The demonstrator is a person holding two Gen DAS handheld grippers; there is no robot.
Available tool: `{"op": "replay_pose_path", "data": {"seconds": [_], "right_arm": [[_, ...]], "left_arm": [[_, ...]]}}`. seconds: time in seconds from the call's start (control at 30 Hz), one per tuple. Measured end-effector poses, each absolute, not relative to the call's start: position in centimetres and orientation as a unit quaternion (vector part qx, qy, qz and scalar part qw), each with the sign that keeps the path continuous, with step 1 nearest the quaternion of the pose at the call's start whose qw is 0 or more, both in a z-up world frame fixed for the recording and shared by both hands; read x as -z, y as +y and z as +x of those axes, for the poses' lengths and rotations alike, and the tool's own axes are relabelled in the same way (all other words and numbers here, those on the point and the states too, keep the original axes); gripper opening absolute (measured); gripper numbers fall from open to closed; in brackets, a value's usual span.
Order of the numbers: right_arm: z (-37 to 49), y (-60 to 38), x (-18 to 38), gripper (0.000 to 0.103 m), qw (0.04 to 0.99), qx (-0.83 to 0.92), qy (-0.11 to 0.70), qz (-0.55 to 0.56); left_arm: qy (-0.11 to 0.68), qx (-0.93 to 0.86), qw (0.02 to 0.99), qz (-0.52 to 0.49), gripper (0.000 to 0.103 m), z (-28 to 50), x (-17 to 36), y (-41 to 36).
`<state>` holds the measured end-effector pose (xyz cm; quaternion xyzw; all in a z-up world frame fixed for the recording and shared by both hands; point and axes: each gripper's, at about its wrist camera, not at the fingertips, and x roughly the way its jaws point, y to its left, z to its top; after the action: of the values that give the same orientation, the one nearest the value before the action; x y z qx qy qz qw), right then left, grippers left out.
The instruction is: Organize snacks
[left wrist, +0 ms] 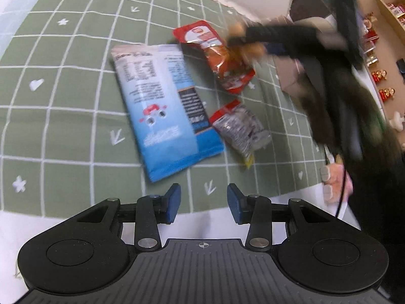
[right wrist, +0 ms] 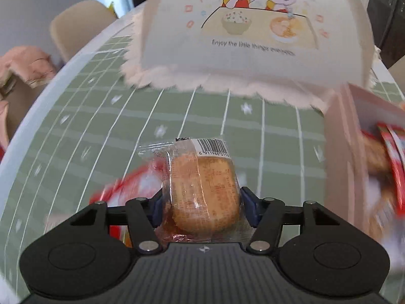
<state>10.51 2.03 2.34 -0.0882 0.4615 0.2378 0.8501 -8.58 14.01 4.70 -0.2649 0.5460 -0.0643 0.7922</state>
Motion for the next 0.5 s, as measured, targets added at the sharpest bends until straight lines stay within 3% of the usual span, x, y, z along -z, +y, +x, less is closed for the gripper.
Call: {"op": "replay_pose_path", "data": {"seconds": [0.3,0.33,0.37,0.43,0.5], "right_arm": [[0.3,-9.0,-1.8,0.06,0.868,-0.161,0.465,-0.069],[-0.2,-10.0,-1.7,0.063,0.869,-0.149,0.468,-0.061],[-0.7,-11.0,-1.4,0.076,0.869,-0.14,0.472,-0.053],[-1.6,-12.7,-1.0,0.091,0.869,-0.122,0.479,-0.03],[-2.3,-13.8,-0.7,0.092,0.866,-0.121,0.485,-0.009]], "left_arm": [[0.537,0.029,0.802,-0.259,0.044,-5.7,-4.6,12.4],[0.531,0.022,0.808,-0.253,0.044,-5.5,-4.9,12.0],[0.525,0.012,0.815,-0.247,0.044,-5.4,-5.3,11.4],[0.513,0.004,0.825,-0.236,0.045,-5.1,-5.9,10.3],[0.504,0.013,0.836,-0.217,0.044,-4.4,-6.5,8.4]]}}
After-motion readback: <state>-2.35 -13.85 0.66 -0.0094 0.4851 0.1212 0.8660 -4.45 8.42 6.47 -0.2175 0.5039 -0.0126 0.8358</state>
